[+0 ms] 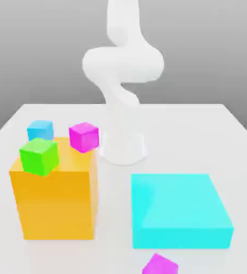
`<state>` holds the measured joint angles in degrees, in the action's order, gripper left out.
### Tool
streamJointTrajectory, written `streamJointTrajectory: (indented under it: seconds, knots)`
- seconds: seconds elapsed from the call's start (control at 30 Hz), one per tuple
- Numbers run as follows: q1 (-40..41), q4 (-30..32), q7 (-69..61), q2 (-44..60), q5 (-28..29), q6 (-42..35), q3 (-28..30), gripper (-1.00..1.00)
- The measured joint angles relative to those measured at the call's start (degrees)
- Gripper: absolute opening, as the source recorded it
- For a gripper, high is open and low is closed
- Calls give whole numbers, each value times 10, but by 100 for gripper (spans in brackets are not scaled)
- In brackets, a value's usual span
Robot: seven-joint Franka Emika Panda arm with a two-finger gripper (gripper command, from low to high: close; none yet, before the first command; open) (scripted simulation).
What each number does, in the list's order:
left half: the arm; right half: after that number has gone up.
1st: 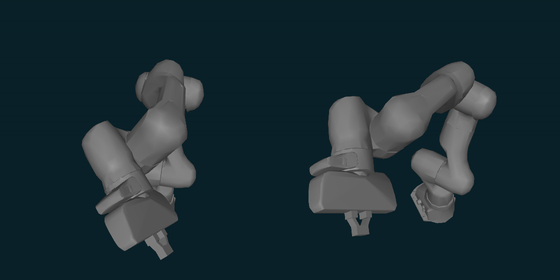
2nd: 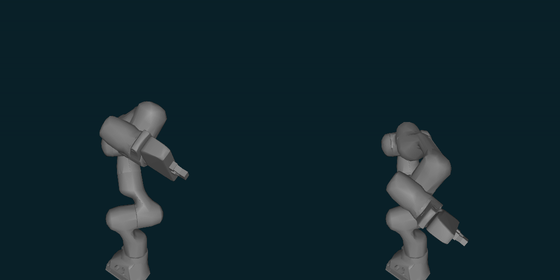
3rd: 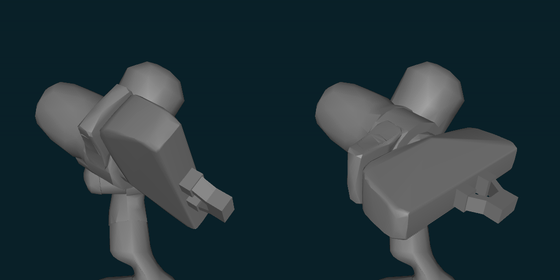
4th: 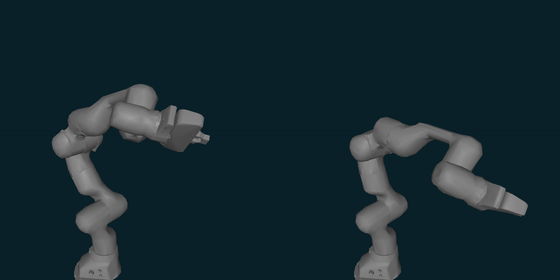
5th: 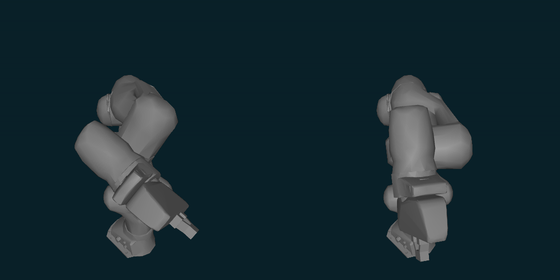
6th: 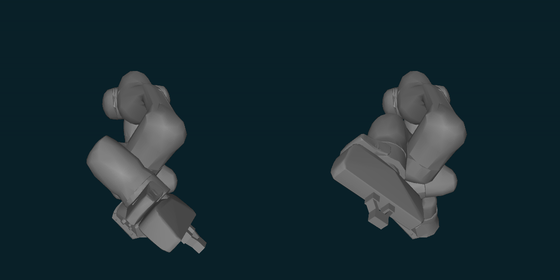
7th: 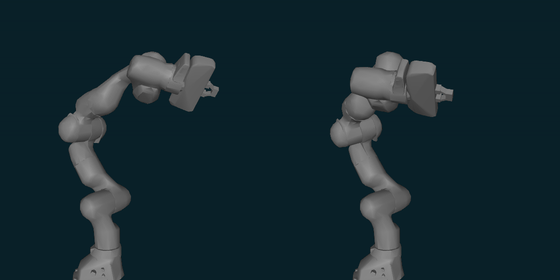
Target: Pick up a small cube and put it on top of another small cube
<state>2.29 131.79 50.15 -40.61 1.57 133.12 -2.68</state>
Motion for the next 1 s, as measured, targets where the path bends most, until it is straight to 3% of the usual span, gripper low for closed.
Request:
streamJointTrajectory:
  seconds: [0.37,0.63,0.8,1.0]
  knots:
    - [76,0,204,233,87,58,-98,0]
    - [85,0,344,398,142,101,-122,0]
    - [74,2,409,495,143,133,-121,0]
    - [65,6,456,600,107,181,-129,0]
